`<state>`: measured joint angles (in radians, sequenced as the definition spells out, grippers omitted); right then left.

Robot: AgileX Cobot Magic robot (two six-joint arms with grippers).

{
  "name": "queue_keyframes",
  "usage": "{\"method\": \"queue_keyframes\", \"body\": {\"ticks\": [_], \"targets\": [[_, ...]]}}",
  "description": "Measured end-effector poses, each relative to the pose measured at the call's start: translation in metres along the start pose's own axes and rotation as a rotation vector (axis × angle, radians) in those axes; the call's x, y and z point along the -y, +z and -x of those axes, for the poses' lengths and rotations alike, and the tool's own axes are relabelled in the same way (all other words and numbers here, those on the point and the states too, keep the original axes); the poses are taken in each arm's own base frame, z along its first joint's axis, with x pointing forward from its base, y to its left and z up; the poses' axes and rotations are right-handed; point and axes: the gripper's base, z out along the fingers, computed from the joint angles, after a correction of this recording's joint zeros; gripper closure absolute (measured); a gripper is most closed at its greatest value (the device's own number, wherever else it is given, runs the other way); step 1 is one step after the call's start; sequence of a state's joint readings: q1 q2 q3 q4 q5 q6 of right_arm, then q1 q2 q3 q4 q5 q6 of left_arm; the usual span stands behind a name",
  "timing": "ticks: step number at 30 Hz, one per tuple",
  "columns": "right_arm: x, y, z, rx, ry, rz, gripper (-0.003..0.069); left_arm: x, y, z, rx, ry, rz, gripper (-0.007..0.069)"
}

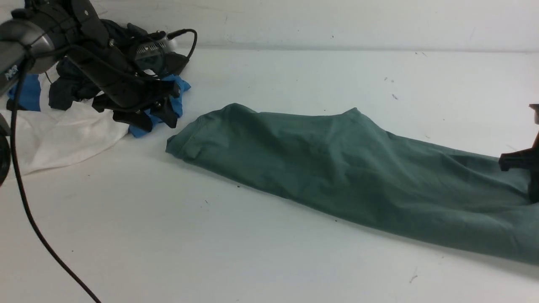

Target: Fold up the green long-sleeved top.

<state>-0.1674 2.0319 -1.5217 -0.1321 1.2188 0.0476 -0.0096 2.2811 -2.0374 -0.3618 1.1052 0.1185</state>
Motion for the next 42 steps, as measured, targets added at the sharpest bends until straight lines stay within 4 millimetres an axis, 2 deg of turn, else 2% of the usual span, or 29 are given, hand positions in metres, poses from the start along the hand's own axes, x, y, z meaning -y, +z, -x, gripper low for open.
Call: {"method": "queue_keyframes", "body": {"ticks": [6,12,14,18,20,21,22,24,26,27,30,32,33,35,37,39,40,42], "targets": [[0.0,0.0,0.0,0.0,0.003,0.003,0.0631,-0.006,0.025,0.001,0.002,-0.018,-0.006,0.0144],[-0.001,0.0,0.0,0.0,0.007,0.009,0.0631,-0.005,0.042,-0.001,-0.014,-0.009,-0.029,0.0142],[-0.001,0.0,0.0,0.0,0.007,0.009,0.0631,-0.005,0.054,-0.004,-0.034,-0.002,-0.04,0.0142],[-0.001,0.0,0.0,0.0,0.007,0.009,0.0631,-0.002,0.059,-0.004,-0.041,0.007,-0.052,0.016],[-0.001,0.0,0.0,0.0,0.007,0.009,0.0631,-0.001,0.061,-0.004,-0.043,0.009,-0.052,0.0195],[-0.001,0.0,0.0,0.0,0.007,0.009,0.0631,-0.001,0.062,-0.004,-0.045,0.007,-0.056,0.026],[-0.001,0.0,0.0,0.0,0.007,0.009,0.0631,-0.001,0.061,-0.004,-0.046,0.007,-0.056,0.028],[-0.001,0.0,0.0,0.0,0.007,0.009,0.0631,-0.002,0.062,-0.006,-0.065,0.004,-0.064,0.0431],[-0.001,0.0,0.0,0.0,0.007,0.009,0.0631,-0.004,0.061,-0.009,-0.1,0.009,-0.069,0.0541],[-0.001,0.0,0.0,0.0,0.007,0.009,0.0631,-0.005,0.06,-0.01,-0.117,0.011,-0.073,0.057],[-0.001,0.0,0.0,0.001,0.008,0.011,0.0631,-0.011,0.052,-0.013,-0.158,0.02,-0.081,0.0598],[-0.003,0.0,0.0,0.0,0.017,0.031,0.0631,-0.021,0.035,-0.011,-0.153,0.018,-0.076,0.0598],[-0.005,0.0,0.0,-0.001,0.033,0.054,0.0631,-0.03,0.015,-0.009,-0.121,0.016,-0.067,0.0598],[-0.007,0.0,0.0,-0.002,0.05,0.076,0.0631,-0.034,-0.002,-0.009,-0.1,0.013,-0.06,0.0598],[-0.013,-0.001,0.0,-0.004,0.091,0.13,0.0631,-0.044,-0.037,-0.018,-0.078,-0.013,-0.049,0.0598],[-0.015,-0.002,0.001,-0.003,0.102,0.141,0.0631,-0.047,-0.049,-0.024,-0.074,-0.022,-0.046,0.0598],[-0.017,-0.003,0.001,-0.002,0.113,0.154,0.0624,-0.05,-0.066,-0.036,-0.075,-0.027,-0.041,0.0598],[-0.018,-0.006,0.001,0.005,0.119,0.165,0.06,-0.052,-0.084,-0.052,-0.077,-0.024,-0.038,0.0598]]}}
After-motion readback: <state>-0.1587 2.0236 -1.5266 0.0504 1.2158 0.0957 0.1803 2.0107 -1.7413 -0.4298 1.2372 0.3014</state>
